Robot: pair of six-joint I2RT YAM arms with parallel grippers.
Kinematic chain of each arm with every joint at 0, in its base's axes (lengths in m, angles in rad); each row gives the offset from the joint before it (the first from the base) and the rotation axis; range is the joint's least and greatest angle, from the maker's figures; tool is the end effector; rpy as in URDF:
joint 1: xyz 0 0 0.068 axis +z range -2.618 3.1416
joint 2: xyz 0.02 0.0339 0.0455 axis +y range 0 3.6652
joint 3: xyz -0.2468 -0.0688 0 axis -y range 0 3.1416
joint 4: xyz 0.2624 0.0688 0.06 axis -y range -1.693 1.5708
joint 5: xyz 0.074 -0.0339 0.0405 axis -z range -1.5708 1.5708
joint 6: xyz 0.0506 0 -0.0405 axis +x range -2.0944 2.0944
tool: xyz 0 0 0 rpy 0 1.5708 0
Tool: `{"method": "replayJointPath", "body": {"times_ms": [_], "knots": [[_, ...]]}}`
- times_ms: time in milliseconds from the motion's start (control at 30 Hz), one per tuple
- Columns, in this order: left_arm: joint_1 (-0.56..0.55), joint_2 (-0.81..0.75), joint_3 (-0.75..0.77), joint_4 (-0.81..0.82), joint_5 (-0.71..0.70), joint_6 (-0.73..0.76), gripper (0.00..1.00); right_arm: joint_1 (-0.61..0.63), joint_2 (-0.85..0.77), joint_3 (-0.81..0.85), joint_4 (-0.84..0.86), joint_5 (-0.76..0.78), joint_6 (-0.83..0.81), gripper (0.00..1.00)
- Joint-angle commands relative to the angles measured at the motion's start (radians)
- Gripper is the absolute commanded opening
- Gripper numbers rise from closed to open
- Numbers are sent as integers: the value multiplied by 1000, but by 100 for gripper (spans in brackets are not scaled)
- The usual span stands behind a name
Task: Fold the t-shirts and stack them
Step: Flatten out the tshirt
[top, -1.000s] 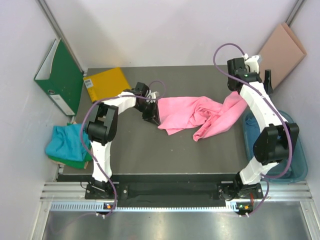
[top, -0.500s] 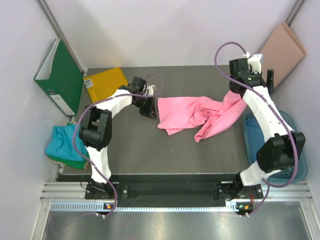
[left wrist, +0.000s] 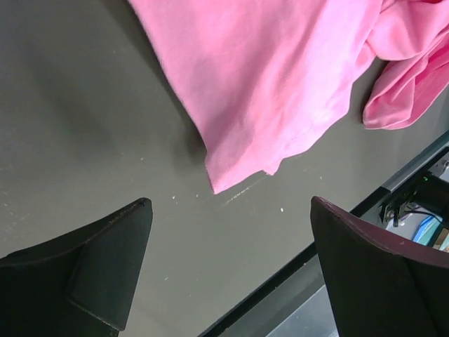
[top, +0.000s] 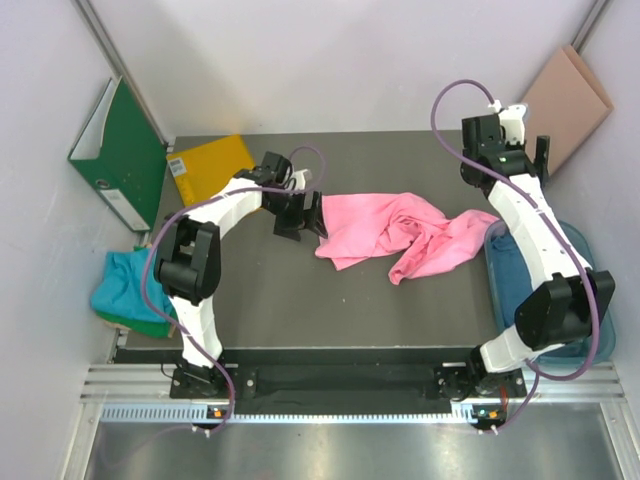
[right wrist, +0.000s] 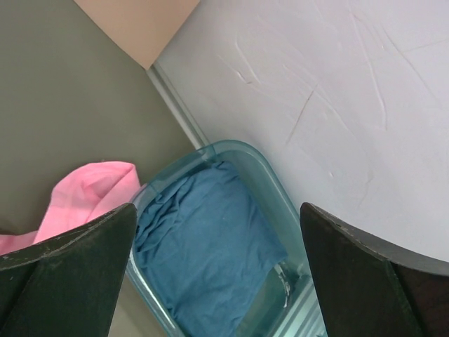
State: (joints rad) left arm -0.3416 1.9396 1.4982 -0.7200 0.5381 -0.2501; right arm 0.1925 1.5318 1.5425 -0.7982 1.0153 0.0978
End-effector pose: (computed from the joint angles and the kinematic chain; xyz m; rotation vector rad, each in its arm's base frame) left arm 0.3857 -0.1647 0.1781 0.2853 2.7614 -0.8988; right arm 0.3451 0.0235 0.3516 0.3730 2.0680 -1.0050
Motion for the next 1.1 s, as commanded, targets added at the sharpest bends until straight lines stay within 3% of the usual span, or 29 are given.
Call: {"method": "replayJointPath", "body": {"times_ms": [0,233,500,767,967,1067], "knots": [[1,-18,-19,-1,26,-5,99,10,-68,-2,42,-46,-3,100],[-4,76,-36,19,129,-14,97,18,-64,-10,37,-69,6,100],[-11,134,-32,28,148,-11,93,21,-64,-12,25,-76,13,100],[-22,160,-18,39,168,-15,77,25,-61,-16,19,-84,22,100],[-34,189,-12,51,168,-20,73,33,-62,-18,13,-98,26,99],[-34,197,0,56,157,-23,61,38,-62,-22,8,-113,33,100]]}}
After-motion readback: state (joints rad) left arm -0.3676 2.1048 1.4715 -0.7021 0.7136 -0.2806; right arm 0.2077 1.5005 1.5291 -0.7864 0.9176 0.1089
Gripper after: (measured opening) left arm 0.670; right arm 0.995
